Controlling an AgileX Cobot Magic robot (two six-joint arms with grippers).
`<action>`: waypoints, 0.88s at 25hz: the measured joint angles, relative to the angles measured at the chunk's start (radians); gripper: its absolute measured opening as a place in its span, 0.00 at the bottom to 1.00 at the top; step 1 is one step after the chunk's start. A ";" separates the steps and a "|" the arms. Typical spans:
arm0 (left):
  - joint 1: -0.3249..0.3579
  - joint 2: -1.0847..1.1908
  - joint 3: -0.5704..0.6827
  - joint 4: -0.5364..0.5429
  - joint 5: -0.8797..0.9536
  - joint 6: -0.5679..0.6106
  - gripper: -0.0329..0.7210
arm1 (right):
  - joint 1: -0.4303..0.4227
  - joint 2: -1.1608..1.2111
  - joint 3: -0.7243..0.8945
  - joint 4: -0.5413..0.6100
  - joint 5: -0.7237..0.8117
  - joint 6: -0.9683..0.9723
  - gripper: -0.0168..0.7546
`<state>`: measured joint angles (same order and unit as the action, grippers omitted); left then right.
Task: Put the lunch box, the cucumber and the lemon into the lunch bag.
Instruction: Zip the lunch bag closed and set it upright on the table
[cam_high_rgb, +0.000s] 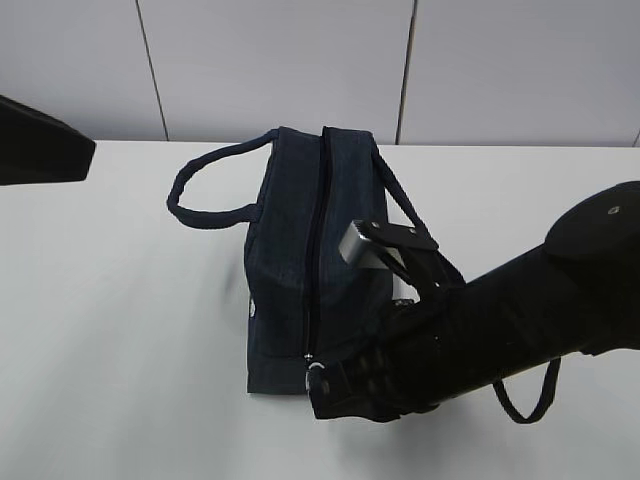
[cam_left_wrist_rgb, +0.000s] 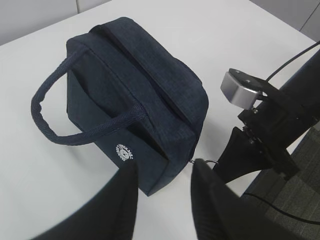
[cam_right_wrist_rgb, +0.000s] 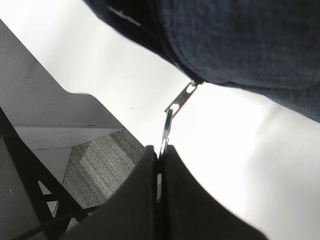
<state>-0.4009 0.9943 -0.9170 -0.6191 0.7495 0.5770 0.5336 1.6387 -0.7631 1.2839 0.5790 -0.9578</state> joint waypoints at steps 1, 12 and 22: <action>0.000 0.000 0.002 0.000 0.000 0.000 0.36 | 0.000 -0.007 0.000 -0.018 0.000 0.013 0.02; 0.000 0.000 0.084 -0.002 0.000 0.000 0.36 | 0.000 -0.087 -0.032 -0.156 0.004 0.098 0.02; 0.000 0.013 0.096 -0.004 -0.002 0.000 0.36 | -0.002 -0.101 -0.167 -0.232 0.007 0.133 0.02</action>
<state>-0.4009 1.0070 -0.8213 -0.6230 0.7478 0.5770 0.5318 1.5376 -0.9298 1.0515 0.5861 -0.8246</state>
